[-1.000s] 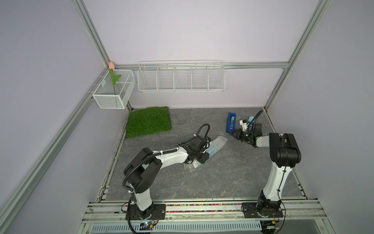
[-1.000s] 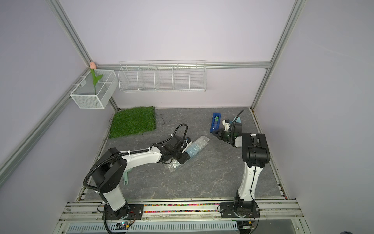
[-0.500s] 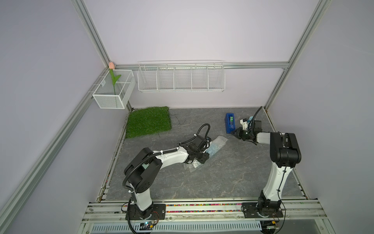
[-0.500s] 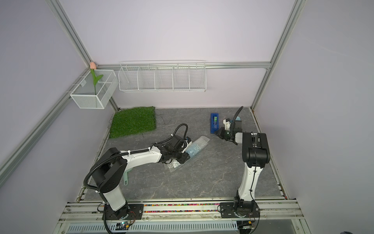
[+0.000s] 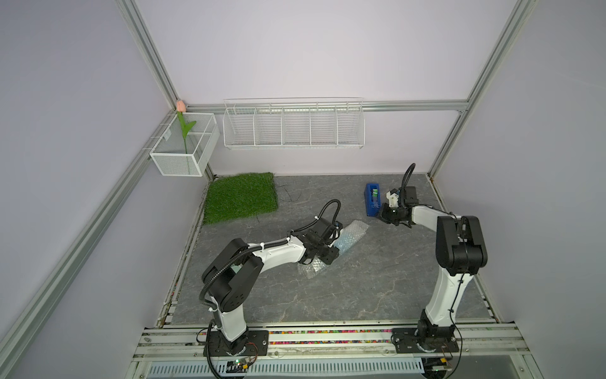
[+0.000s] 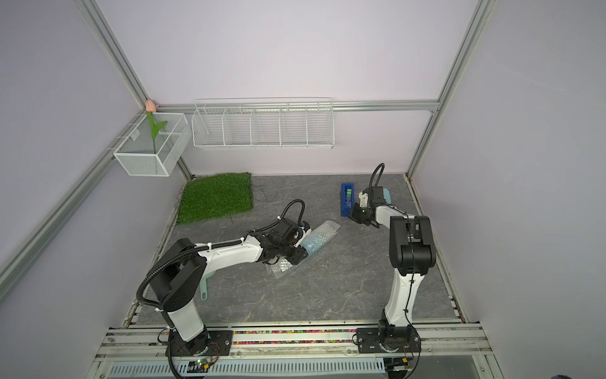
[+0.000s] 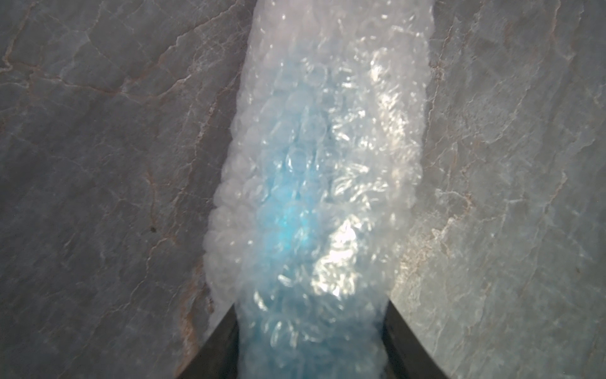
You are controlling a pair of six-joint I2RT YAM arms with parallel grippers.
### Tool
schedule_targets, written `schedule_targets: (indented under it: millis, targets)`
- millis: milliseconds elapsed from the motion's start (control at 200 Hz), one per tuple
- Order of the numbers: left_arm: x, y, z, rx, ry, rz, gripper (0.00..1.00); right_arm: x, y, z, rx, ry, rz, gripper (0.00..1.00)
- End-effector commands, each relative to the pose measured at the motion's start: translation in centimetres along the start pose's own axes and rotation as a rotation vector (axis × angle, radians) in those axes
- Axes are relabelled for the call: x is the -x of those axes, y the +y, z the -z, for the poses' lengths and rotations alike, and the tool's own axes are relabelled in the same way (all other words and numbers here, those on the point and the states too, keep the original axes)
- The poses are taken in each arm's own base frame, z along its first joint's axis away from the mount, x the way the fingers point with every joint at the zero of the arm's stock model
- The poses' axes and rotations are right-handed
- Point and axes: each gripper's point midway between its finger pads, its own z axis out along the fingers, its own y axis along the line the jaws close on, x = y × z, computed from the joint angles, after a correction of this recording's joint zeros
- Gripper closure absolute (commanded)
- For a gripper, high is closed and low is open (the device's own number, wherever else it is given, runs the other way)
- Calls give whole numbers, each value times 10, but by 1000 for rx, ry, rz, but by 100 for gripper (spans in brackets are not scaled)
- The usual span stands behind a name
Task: Wrap wine bottles in bubble wrap
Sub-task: Tear off the tape using the Tape Cutter.
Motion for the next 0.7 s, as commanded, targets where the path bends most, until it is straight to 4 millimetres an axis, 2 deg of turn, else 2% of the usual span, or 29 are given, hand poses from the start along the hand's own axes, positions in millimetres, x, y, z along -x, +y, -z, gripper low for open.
schedule_targets:
  millis: [0,145,285,385,515,595,695]
  targets:
    - [-97,23,-23,72,327,21,50,-42,-37,4,-206,133,-24,93]
    - [-96,22,-24,65,328,16,50,-44,-38,0,-203,148,-25,93]
    - [-95,22,-23,64,325,15,50,-34,-23,13,-163,98,25,93]
    - [-95,20,-23,52,324,10,50,-29,7,31,-37,64,136,93]
    - [-94,17,-23,33,323,2,50,-35,51,71,144,7,288,93]
    - [-93,15,-22,18,323,2,50,-48,73,97,247,-22,361,93]
    - [-93,10,-21,-11,325,-3,50,-77,102,122,397,-6,429,93]
